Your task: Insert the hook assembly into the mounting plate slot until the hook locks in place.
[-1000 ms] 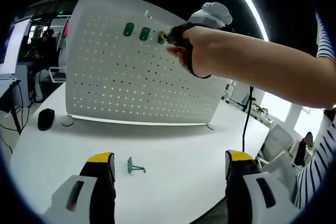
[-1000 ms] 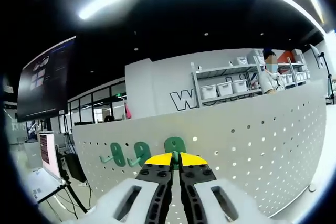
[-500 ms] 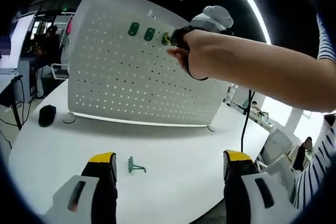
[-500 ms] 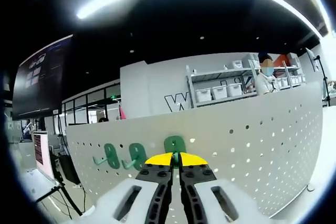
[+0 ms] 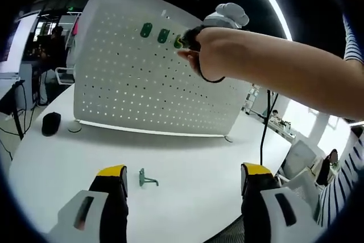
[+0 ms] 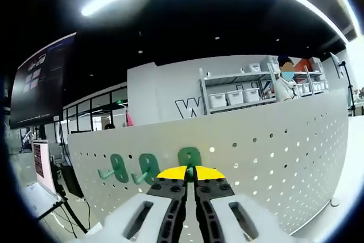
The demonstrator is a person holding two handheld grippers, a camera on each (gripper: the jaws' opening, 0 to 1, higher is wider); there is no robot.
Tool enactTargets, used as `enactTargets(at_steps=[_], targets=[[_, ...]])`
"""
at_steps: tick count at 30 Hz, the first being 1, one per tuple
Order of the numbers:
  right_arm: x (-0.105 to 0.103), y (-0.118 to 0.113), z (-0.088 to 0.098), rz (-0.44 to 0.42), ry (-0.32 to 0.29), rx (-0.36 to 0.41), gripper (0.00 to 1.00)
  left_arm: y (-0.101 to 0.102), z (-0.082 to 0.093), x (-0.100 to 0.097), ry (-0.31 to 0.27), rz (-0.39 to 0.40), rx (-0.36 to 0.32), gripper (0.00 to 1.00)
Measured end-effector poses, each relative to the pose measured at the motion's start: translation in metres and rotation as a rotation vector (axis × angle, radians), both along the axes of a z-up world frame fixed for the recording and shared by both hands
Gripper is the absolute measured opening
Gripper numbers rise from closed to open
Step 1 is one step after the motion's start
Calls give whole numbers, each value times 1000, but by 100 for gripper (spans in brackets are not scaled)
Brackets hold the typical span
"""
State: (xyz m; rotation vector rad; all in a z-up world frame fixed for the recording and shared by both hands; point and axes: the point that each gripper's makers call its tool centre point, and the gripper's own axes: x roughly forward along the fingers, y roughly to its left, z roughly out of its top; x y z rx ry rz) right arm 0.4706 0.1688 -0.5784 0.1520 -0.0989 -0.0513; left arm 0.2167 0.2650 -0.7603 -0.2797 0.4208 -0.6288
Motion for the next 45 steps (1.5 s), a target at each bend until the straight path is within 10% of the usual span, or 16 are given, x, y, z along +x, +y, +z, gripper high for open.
enactTargets(at_steps=[11,14,28,45], targets=[[2,-1,-4,27,105,-28,9,0,-1,-1,5,-1,0,83],[-2,-6,1,21,91,20,28,0,0,-1,4,-2,-1,83],[-28,4,40,181,-1,-54,30,-2,-5,-3,8,-23,39,80],[-80,-47,10,220,74,-201,35,-5,-15,-8,16,-54,117,78]])
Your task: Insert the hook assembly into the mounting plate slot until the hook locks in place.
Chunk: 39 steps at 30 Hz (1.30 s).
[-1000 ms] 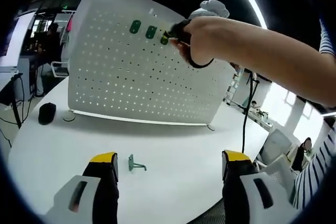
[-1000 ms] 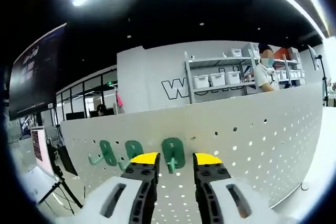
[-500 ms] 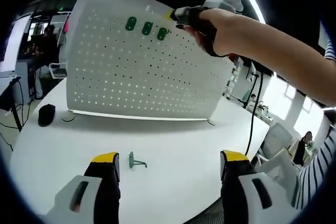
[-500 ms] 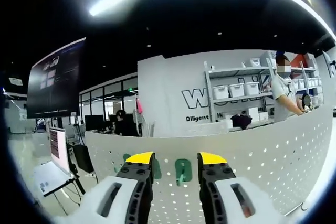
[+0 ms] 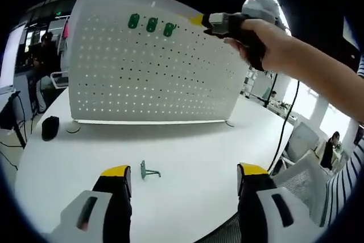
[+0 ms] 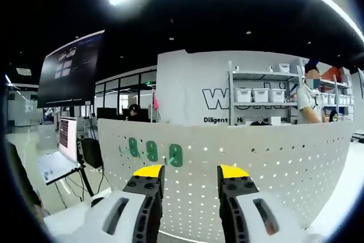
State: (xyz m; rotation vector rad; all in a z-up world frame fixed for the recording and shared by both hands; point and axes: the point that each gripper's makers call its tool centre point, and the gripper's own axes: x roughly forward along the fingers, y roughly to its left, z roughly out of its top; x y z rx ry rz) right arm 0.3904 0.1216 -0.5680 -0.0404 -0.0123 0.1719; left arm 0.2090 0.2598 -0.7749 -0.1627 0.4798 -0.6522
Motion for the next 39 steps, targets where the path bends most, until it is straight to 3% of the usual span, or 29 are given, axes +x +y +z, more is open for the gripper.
enactTargets(at_steps=[6,17,25,39], targets=[[-19,-22,-10,9,16,-45,38,-1,-2,-2,2,-7,20,73],[-61,-39,-45,67,72,-209,38,-5,-8,-4,24,-26,32,77],[-86,-53,-57,90,102,-257,37,-6,-11,-6,36,-36,37,79],[-136,-61,-119,165,275,-284,37,-9,-13,-10,42,-47,53,78]])
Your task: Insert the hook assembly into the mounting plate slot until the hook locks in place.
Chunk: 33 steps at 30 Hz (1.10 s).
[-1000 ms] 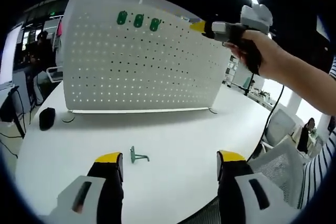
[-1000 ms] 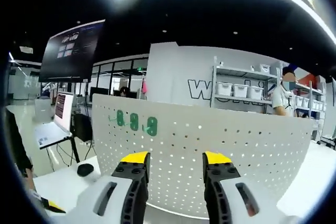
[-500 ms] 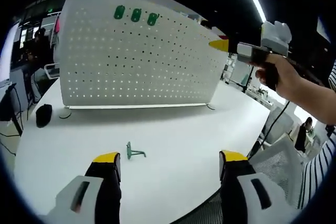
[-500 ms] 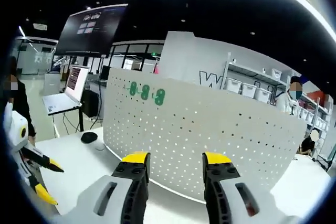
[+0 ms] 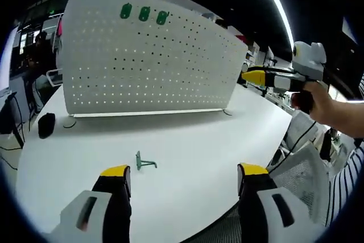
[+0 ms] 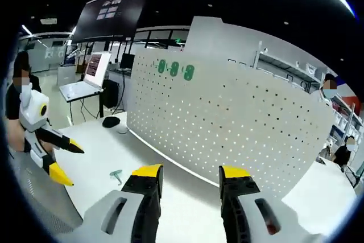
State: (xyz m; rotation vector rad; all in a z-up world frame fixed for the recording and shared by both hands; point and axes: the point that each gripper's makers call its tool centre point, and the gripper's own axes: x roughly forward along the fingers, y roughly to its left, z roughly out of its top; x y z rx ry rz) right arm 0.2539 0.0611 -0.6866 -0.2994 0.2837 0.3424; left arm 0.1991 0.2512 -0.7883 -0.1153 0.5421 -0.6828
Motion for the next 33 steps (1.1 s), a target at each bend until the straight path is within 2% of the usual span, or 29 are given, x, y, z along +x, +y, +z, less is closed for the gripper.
enactTargets(at_steps=[2,7,12,17,26,33], targets=[[-9,1,-9,9,33,28,37,0,0,-1,4,-3,0,78],[-31,6,-38,58,118,-9,35,-3,-3,-4,16,-21,13,78],[-50,14,-61,78,191,13,35,-4,-5,-3,18,-27,22,78],[-67,22,-83,139,253,-43,34,-5,-5,-4,15,-34,27,78],[-80,35,-111,179,364,-35,33,-3,-6,-3,26,-27,25,75],[-80,51,-127,231,399,-52,33,-4,-7,-3,34,-33,31,76]])
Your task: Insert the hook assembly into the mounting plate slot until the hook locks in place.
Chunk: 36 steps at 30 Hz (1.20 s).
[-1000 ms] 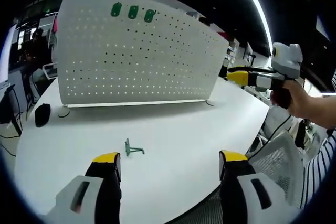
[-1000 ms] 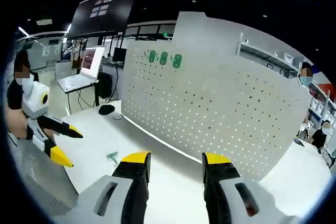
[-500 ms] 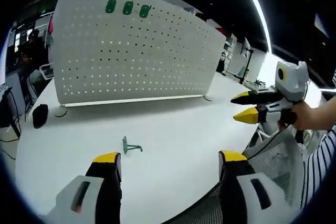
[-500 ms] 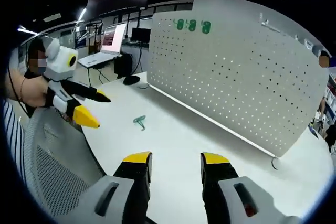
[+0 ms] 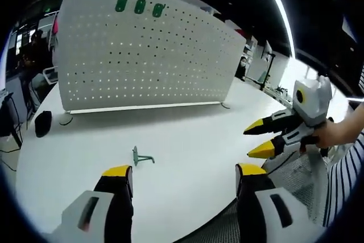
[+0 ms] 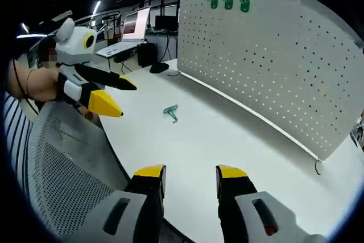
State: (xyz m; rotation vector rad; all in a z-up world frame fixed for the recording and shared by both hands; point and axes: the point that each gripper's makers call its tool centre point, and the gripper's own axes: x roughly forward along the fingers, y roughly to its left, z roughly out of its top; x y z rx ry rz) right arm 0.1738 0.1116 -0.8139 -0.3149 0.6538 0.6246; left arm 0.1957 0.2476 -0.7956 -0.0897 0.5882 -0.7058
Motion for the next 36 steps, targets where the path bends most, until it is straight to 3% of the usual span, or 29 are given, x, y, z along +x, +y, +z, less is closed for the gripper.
enactTargets(at_steps=[10,17,24,36], targets=[[4,34,-26,130,71,16,28,8,-4,5,16,49,-2,76],[34,74,-38,232,92,26,23,9,-2,6,23,60,-27,75],[66,109,-43,299,103,33,18,10,-3,6,10,59,-3,75],[96,132,-67,400,106,-50,14,16,0,10,0,96,-10,74]])
